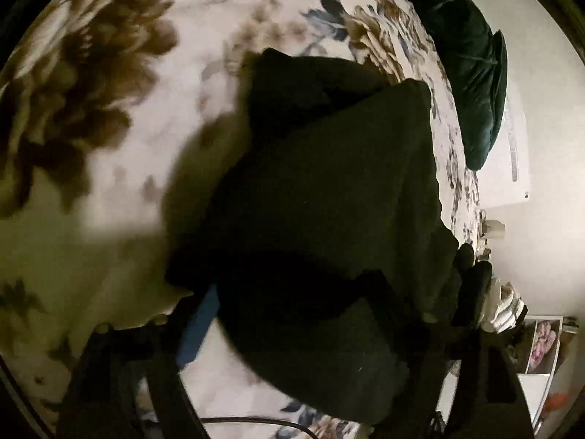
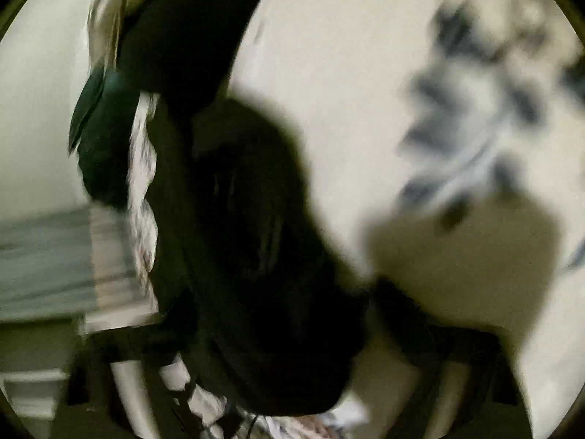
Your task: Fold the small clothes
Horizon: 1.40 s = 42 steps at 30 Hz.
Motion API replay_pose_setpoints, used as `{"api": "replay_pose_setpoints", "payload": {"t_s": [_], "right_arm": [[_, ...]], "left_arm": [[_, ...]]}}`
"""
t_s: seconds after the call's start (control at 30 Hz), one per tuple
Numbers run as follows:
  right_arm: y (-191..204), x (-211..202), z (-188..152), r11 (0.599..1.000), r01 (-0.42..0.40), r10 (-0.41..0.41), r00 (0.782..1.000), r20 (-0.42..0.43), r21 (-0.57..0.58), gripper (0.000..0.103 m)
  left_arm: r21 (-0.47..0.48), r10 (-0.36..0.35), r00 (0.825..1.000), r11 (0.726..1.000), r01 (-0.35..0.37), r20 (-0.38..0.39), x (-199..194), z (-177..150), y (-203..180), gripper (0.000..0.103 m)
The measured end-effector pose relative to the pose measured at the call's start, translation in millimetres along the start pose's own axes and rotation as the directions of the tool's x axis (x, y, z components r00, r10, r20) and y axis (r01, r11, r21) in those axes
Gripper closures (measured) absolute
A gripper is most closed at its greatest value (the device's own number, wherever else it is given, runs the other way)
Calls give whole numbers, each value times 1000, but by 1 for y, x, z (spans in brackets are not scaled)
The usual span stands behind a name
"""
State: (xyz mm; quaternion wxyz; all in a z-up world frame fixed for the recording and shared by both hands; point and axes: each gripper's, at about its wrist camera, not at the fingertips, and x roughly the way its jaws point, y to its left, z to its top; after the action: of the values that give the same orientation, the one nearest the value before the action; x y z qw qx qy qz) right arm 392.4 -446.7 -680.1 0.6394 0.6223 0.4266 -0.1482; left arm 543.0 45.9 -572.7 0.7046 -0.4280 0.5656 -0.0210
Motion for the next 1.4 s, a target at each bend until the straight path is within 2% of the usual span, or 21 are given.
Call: {"api": "replay_pose_setpoints", "payload": {"t_s": [0.17, 0.27, 0.33, 0.4, 0.43, 0.5, 0.57, 0.6, 0.7, 0.8, 0.83, 0.87, 0.97, 1.07, 1.17, 1.23, 1.27, 1.3, 1.33, 1.37, 1.4], "right_arm": [[6, -47, 18, 998, 36, -31, 997, 76, -56, 44], [21, -51, 10, 985, 42, -44, 999, -7, -167, 30], [28, -35, 6, 977, 43, -64, 993, -96, -209, 28], [39, -16, 1, 961, 41, -82, 987, -140, -273, 41], [46, -13, 1, 941, 102, -146, 983, -114, -324, 72], [60, -17, -4, 889, 186, -222, 974, -40, -418, 80], [62, -32, 3, 881, 250, -257, 966, 38, -401, 94], [58, -39, 11, 890, 267, -262, 963, 64, -370, 94], [49, -34, 20, 918, 220, -242, 970, -26, -330, 94], [57, -34, 21, 909, 216, -258, 963, -74, -357, 84], [67, -30, 21, 904, 219, -266, 961, -80, -367, 70], [72, -35, 21, 893, 234, -278, 958, -63, -384, 47], [94, -38, 19, 860, 235, -268, 963, -9, -453, 16], [111, -16, 29, 837, 231, -278, 960, -22, -496, 8], [116, 18, 42, 811, 251, -314, 949, -31, -528, 4], [121, 48, 48, 778, 264, -351, 935, -47, -570, 4], [122, 60, 48, 767, 267, -367, 928, -57, -584, 3], [125, 73, 49, 746, 268, -395, 915, -81, -610, 3], [126, 81, 48, 737, 259, -398, 913, -92, -625, 4], [131, 83, 46, 725, 226, -380, 919, -104, -651, 17], [133, 82, 44, 719, 211, -364, 926, -100, -663, 33]], "left_arm": [[64, 34, 999, 997, -32, -24, -14, -10, -8, 22], [68, 47, 999, 997, -46, -24, -26, -12, -9, 22], [94, 71, 997, 993, -69, -17, -34, -14, -12, 22], [134, 92, 996, 987, -92, 5, -42, -13, -17, 22], [150, 109, 994, 983, -110, 14, -44, -11, -19, 22], [181, 128, 991, 975, -131, 29, -48, -5, -21, 22], [196, 132, 990, 971, -138, 45, -51, 2, -23, 22], [214, 139, 989, 966, -148, 55, -52, 8, -26, 22], [262, 164, 984, 949, -178, 74, -54, 22, -36, 22], [341, 195, 978, 916, -211, 80, -54, 38, -52, 22], [366, 210, 974, 903, -226, 83, -52, 43, -57, 22], [394, 219, 972, 889, -233, 80, -48, 49, -62, 22], [452, 245, 970, 866, -215, -7, -14, 74, -74, 20], [480, 259, 961, 858, -184, -95, 25, 89, -81, 20], [563, 333, 936, 798, -216, -113, 62, 92, -93, 20], [613, 297, 949, 771, -173, -106, 68, 87, -104, 21], [629, 248, 960, 769, -115, -128, 67, 82, -111, 26], [638, 219, 964, 766, -76, -148, 66, 78, -116, 49], [651, 200, 965, 758, -43, -168, 64, 72, -122, 82], [642, 169, 965, 767, 0, -201, 62, 70, -123, 91], [605, 102, 961, 792, 78, -257, 58, 68, -123, 90]]}}
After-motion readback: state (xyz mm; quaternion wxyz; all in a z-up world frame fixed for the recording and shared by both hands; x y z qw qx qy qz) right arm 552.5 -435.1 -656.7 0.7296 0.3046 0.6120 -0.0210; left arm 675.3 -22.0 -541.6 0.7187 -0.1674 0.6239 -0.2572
